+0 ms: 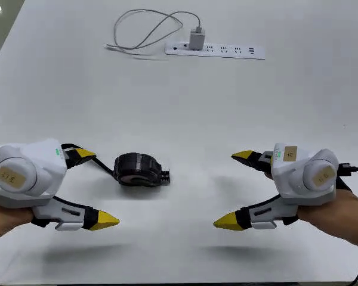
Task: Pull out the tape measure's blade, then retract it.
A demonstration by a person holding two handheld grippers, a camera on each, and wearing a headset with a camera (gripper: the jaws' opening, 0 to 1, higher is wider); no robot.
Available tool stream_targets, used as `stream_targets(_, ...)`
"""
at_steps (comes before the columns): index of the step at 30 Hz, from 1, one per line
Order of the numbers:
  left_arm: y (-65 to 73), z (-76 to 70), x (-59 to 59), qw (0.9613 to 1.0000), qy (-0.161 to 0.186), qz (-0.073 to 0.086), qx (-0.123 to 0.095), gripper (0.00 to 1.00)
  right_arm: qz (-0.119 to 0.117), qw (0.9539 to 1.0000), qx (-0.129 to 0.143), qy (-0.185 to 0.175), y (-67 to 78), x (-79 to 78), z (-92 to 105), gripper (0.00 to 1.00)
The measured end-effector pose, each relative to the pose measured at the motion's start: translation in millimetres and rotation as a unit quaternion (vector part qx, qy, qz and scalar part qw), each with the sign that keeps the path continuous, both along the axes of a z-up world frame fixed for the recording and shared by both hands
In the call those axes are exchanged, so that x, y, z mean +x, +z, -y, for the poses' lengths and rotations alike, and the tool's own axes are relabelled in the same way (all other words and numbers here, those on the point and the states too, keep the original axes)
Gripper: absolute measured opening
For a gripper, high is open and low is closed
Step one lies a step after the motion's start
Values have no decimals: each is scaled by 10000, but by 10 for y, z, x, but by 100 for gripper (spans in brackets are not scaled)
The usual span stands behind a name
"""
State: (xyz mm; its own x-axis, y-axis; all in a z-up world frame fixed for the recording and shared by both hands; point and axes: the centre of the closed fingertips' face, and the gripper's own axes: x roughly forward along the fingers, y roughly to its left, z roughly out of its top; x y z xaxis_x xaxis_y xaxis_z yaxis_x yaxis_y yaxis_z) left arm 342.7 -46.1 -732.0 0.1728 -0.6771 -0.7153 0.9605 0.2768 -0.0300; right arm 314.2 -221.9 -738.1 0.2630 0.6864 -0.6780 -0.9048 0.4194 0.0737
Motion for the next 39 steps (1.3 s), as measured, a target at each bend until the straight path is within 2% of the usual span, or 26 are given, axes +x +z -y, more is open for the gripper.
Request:
stream_targets(14, -172, 126, 167, 9986, -408, -57, 317, 64, -87, 9995, -76, 305, -124, 93, -128, 84)
stream_targets(16, -195, 143, 176, 9982, -460, -50, 387, 61, -108, 9994, -71, 324, -142, 103, -146, 84)
stream_targets(17, -207, 160, 189, 9979, -516, 6, 404, 60, -119, 9994, -63, 334, -151, 110, -160, 84)
stream_targets(18, -211, 168, 206, 9978, -524, 49, 409, 57, -128, 9993, -55, 344, -150, 108, -173, 84)
stream_targets(20, -225, 202, 211, 9977, -554, 6, 400, 53, -161, 9992, -17, 375, -165, 105, -208, 83)
stream_targets(24, -282, 230, 236, 9966, -648, 66, 497, 45, -203, 9990, 18, 394, -198, 114, -260, 82)
stream_targets(39, -354, 298, 302, 9948, -829, 59, 586, 34, -243, 9986, 97, 454, -242, 194, -372, 81)
